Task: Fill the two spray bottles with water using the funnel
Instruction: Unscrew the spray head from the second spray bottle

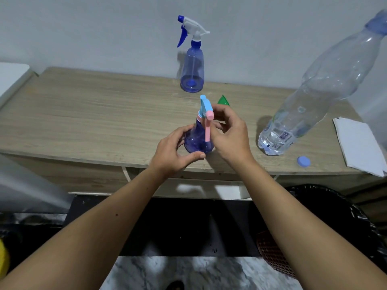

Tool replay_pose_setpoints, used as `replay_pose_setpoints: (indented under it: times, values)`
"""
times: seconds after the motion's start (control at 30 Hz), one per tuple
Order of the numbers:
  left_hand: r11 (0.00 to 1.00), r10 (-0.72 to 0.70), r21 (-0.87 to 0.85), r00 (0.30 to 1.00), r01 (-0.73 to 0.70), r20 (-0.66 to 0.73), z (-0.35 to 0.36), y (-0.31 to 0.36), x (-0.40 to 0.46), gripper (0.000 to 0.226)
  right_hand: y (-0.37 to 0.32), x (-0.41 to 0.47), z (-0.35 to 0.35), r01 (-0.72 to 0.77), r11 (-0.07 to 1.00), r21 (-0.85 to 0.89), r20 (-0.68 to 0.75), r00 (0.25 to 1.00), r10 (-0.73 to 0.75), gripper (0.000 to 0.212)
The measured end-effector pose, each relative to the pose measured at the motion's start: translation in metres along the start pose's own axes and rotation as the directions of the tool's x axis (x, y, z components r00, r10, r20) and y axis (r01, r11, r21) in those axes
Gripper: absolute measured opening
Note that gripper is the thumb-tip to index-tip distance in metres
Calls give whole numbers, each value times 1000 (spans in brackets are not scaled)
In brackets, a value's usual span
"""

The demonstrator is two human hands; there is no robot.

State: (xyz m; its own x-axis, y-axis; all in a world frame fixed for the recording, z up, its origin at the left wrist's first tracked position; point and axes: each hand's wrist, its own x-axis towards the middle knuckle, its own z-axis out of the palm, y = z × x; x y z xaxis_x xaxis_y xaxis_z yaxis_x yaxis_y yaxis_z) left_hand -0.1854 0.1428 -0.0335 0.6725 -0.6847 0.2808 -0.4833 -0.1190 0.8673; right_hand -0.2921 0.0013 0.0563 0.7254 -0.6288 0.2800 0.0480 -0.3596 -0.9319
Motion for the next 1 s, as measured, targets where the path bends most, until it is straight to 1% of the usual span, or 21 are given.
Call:
replay_pose_setpoints:
  times: [0.07,0.13,0.2,0.23,0.3,0.33,0.37,0.47,0.53,0.6,0.7,0.8,0.9,0.93,1.0]
  values:
    - [1000,-3,-3,1000,3,7,-1,1,0,91,0,2,2,19,999,-34,-38,999,-20,35]
    - [1000,-6,-6,1000,6,16,-1,0,0,91,-1,3,5,13,999,-47,-61,998,-16,38]
    - [1000,-11,-10,1000,11,19,-1,1,0,94,-3,4,5,-19,1000,-11,-64,998,19,31]
    - [1000,-18,-9,1000,18,18,-1,2,0,97,-2,4,3,-14,1000,-15,-52,999,13,26]
    - [1000,-27,-3,999,27,18,-2,4,0,99,0,3,-3,50,994,-98,-7,999,-51,17]
    - [1000,-27,-1,999,27,19,-2,4,-1,100,2,2,-6,84,988,-131,21,996,-82,17]
    - [1000,-27,1,999,27,20,-2,3,-1,101,2,1,-9,104,984,-145,42,994,-99,19]
    - [1000,-11,2,1000,11,29,-2,0,0,95,3,4,-6,83,989,-124,81,994,-73,33]
    - [1000,2,-4,1000,-1,24,-2,-3,0,89,4,9,1,89,985,-147,49,995,-82,39]
    - [1000,-1,-11,1000,2,19,-1,-2,0,93,4,13,5,82,990,-116,16,997,-80,35]
    - [999,-31,-14,999,32,22,-1,0,0,99,2,9,1,48,998,-28,61,997,-46,28]
    - [999,-33,-5,999,33,22,-2,1,0,96,0,5,-1,38,999,9,98,994,-39,38]
    - [1000,-25,-10,999,26,39,-2,-2,1,96,-2,11,3,47,998,-33,36,998,-45,48]
    - [1000,-25,-12,999,26,40,-2,-3,1,95,-2,14,3,32,999,-23,19,999,-32,47]
    - [1000,-28,-10,999,29,34,-1,-1,1,97,-2,15,0,5,999,32,48,999,-7,38]
